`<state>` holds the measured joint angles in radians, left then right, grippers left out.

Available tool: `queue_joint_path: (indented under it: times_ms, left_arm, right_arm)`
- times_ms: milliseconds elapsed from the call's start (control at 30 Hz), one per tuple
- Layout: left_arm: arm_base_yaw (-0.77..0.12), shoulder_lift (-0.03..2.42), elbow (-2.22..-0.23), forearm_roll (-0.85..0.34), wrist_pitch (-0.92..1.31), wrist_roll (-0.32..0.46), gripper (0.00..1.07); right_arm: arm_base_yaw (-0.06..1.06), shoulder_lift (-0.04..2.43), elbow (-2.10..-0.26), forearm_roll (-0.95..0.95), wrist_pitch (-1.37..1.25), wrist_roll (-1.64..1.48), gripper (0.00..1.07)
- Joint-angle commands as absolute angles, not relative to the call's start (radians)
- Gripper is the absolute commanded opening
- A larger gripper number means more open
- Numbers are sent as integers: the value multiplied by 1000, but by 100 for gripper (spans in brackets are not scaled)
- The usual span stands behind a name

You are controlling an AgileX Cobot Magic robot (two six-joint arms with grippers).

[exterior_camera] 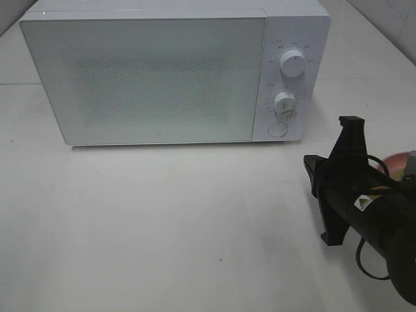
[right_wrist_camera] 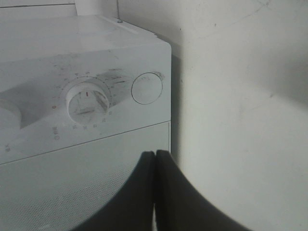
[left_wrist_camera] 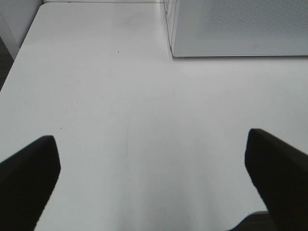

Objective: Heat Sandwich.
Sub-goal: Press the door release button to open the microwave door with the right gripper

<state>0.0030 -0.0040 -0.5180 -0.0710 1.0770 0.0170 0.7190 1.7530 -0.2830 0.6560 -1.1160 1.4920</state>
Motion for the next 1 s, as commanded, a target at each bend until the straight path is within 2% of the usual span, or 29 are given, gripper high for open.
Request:
queue_joint_path:
  times_ms: [33,500,1000]
  left_arm:
    - [-2,-27,-517,-68,1072,15,100]
    - [-2,-27,-517,-68,1072,15,100]
    - [-2,-25,-517,-68,1072,15,100]
  right_arm:
    - [685,1777,-323,621,-1074,1493,0]
    - [566,1891,-489,456,-1021,1481,0]
    - [476,1968,-635,395,-928,1448,0]
